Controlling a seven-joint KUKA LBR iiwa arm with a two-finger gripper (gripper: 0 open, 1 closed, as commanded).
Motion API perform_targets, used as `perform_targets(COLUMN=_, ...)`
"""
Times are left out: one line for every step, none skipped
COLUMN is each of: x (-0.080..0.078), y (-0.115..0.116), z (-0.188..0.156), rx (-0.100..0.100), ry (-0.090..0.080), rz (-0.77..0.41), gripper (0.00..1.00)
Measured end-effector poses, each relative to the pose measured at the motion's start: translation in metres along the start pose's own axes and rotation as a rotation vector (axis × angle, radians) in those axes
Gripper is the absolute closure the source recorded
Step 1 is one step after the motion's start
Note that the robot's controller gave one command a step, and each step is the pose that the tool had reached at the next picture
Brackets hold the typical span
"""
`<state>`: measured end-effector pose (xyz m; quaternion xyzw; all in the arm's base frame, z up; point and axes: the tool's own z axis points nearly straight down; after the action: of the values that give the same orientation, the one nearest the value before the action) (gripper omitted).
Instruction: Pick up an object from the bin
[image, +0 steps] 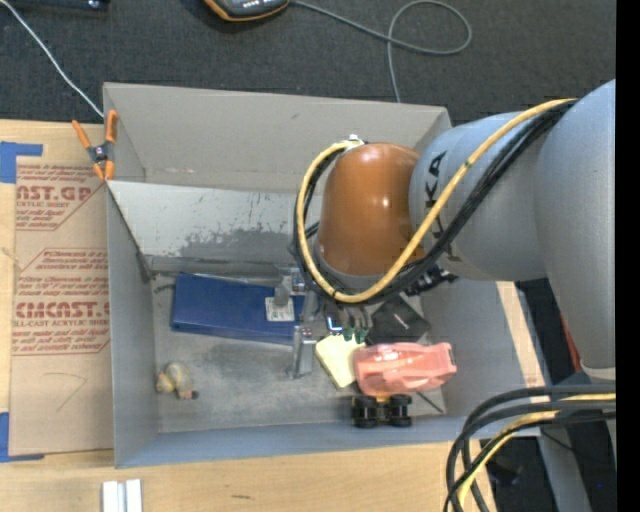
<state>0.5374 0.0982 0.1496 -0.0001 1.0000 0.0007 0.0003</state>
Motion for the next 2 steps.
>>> perform_targets(x=-0.056, y=-0.018, z=0.078, rx=-0.001, ry=0.002, rz=0.078, gripper=0.00)
perform_targets(x=-0.047, y=-0.021, z=-0.001, rx=-0.001, ry=-0.003, rz=0.030, gripper=0.00)
